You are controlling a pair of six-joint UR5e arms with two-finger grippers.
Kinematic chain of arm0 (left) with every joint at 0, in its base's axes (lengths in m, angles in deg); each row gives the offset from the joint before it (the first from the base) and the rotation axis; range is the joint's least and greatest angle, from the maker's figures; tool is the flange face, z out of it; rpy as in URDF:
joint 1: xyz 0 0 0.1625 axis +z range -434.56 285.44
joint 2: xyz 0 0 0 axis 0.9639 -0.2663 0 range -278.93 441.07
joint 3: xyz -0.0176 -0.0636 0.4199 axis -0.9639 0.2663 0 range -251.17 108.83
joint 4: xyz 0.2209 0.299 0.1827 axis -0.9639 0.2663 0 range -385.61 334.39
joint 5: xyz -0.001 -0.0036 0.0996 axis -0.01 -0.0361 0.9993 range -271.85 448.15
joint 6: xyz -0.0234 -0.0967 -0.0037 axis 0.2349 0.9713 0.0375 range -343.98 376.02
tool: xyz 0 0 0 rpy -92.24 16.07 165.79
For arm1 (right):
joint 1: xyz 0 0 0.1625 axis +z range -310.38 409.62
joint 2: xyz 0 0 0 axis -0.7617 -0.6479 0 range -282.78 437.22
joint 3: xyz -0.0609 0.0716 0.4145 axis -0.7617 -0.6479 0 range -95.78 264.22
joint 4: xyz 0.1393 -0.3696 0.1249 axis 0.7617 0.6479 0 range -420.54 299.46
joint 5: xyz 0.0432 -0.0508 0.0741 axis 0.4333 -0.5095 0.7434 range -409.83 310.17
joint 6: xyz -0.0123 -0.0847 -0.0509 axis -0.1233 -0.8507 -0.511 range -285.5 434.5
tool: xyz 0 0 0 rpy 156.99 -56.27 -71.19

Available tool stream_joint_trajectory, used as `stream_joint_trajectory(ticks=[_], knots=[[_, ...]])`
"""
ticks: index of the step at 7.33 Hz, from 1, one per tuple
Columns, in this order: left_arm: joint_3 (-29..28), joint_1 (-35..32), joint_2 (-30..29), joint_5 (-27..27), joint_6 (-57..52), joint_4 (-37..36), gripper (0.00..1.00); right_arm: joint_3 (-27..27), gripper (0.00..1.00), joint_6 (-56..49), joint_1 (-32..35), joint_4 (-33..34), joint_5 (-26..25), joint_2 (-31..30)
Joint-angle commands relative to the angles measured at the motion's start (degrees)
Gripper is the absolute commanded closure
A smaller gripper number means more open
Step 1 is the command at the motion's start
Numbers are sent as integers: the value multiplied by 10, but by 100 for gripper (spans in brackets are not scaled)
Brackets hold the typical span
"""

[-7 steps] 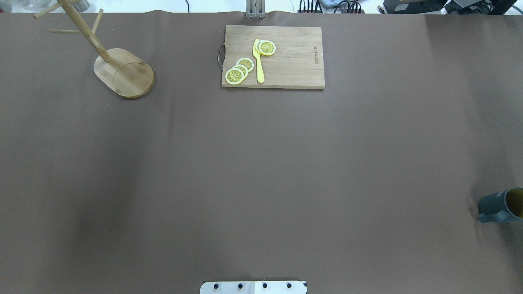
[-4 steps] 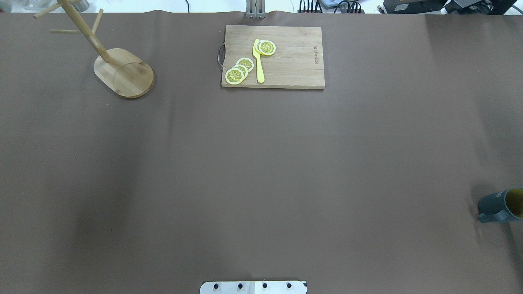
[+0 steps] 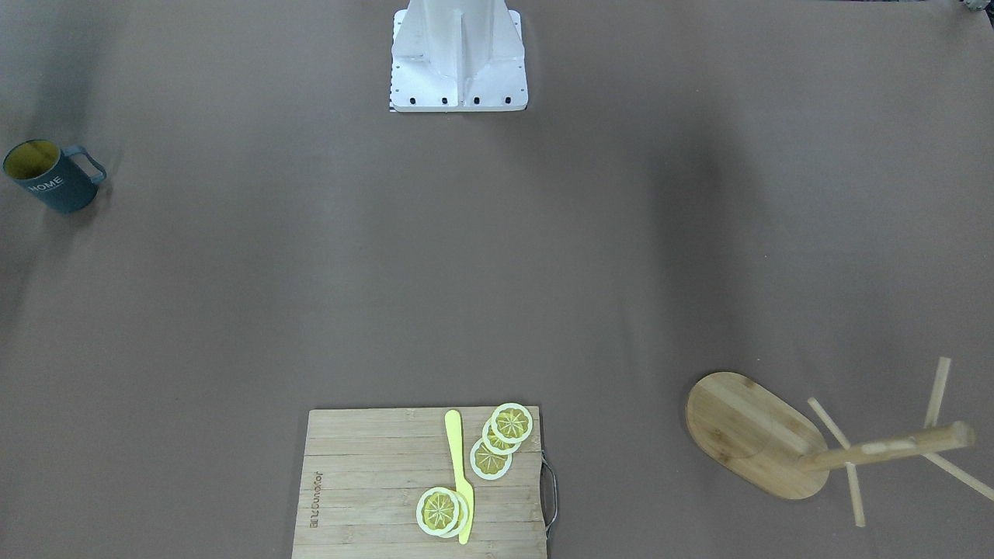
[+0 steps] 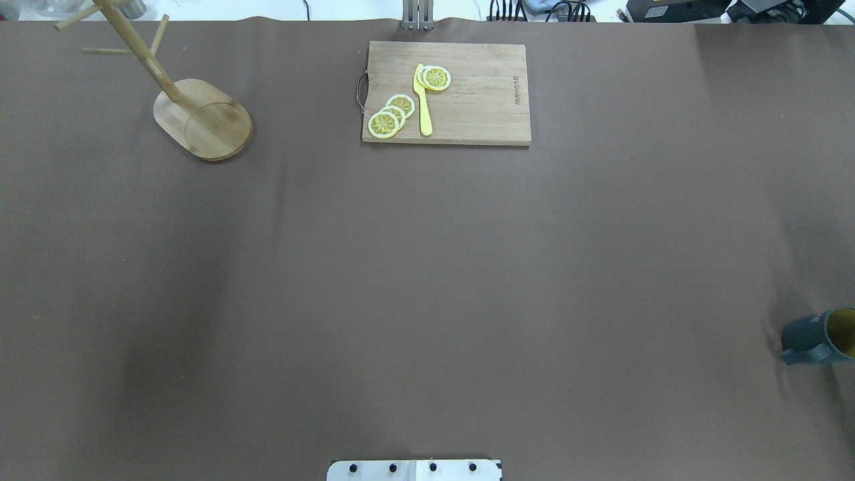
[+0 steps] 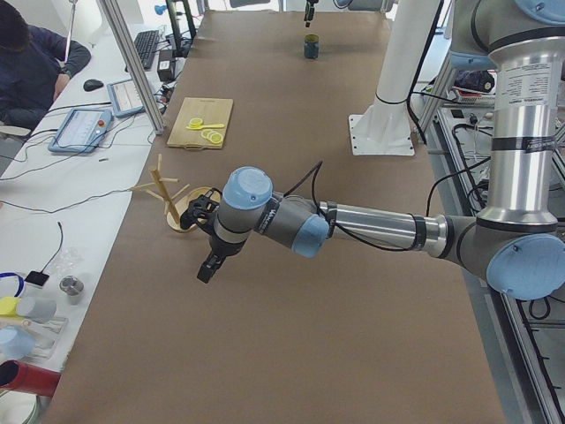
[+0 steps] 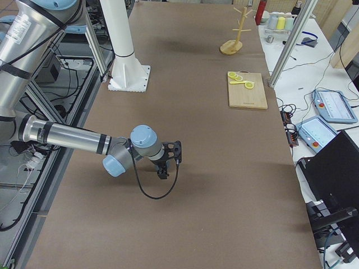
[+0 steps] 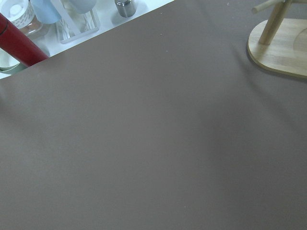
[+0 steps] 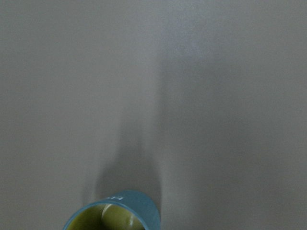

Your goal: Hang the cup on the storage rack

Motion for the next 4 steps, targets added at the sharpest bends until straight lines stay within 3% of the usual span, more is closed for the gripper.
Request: stream_joint_trajectory(ticks=[1, 4], knots=[[0, 0, 2, 0, 0, 0, 1, 7, 0, 4, -46, -1, -41, -4], [-1, 0, 3, 0, 0, 0, 1, 7, 2, 4, -68, -1, -61, -4]])
